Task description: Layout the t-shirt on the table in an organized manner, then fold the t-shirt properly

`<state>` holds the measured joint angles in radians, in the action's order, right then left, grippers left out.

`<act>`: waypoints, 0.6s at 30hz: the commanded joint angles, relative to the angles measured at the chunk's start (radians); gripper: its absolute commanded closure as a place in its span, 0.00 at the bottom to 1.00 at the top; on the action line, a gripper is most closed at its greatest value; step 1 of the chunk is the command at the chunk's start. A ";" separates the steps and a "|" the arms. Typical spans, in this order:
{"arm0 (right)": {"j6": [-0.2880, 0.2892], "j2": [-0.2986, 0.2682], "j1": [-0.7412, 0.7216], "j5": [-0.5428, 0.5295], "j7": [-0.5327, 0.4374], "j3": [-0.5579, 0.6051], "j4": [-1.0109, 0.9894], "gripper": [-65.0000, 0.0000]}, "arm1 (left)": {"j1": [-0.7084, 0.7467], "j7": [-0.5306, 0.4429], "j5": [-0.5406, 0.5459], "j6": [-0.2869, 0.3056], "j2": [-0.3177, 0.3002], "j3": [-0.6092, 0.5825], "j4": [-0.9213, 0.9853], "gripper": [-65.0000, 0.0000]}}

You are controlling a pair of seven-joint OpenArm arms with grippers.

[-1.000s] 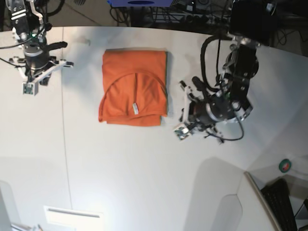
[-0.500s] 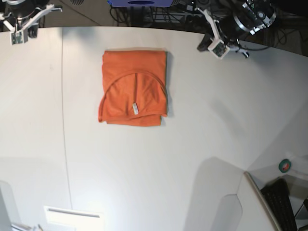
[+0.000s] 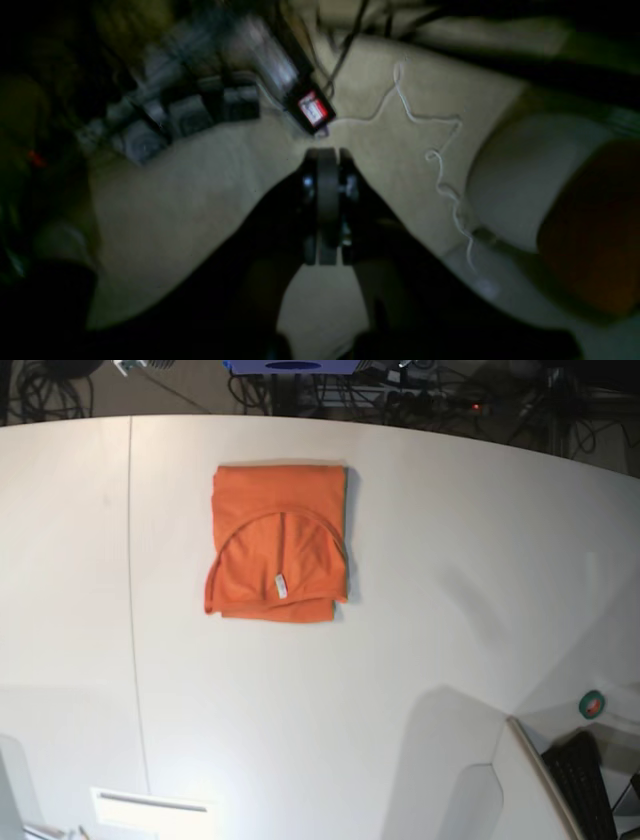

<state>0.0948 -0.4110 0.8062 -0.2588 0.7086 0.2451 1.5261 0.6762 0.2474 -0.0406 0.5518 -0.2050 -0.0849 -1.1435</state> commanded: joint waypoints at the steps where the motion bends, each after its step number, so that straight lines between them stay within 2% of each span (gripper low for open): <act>1: 0.023 -0.010 -0.014 -0.007 -0.024 0.053 -0.081 1.00 | -0.006 -0.055 0.003 -0.040 -0.004 -0.031 0.086 1.00; 3: 0.021 -0.012 -0.100 -0.007 -0.128 0.161 -0.261 1.00 | -0.071 -0.207 0.008 -0.152 -0.003 -0.092 0.299 1.00; 5: 0.021 -0.002 -0.190 -0.007 -0.232 0.247 -0.482 1.00 | -0.161 -0.369 0.011 -0.240 0.012 -0.158 0.580 1.00; 6: 0.021 0.010 -0.239 -0.007 -0.283 0.276 -0.596 1.00 | -0.215 -0.441 0.011 -0.264 0.032 -0.183 0.724 1.00; 7: 0.021 0.045 -0.293 -0.007 -0.349 0.308 -0.727 1.00 | -0.273 -0.514 0.011 -0.273 0.055 -0.203 0.890 1.00; 9: 0.021 0.106 -0.391 -0.004 -0.511 0.349 -1.014 1.00 | -0.378 -0.649 0.011 -0.275 0.089 -0.221 1.143 1.00; 11: 0.021 0.159 -0.465 -0.004 -0.706 0.377 -1.248 1.00 | -0.411 -0.738 0.011 -0.276 0.101 -0.220 1.143 1.00; 14: 0.021 0.194 -0.491 -0.004 -1.013 0.380 -1.424 1.00 | -0.408 -0.719 0.048 -0.278 0.100 -0.201 1.143 1.00; 16: 0.021 0.194 -0.476 -0.006 -1.107 0.380 -1.426 1.00 | -0.382 -0.708 0.107 -0.278 0.095 -0.164 1.086 1.00; 18: 0.021 0.202 -0.462 -0.006 -1.111 0.380 -1.421 1.00 | -0.364 -0.704 0.153 -0.278 0.088 -0.151 1.014 1.00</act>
<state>0.1135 -0.2012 0.3313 -0.2649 -0.3943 0.6247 0.1070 0.3035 -0.4553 0.1158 0.2684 -0.1162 -0.2352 -0.1314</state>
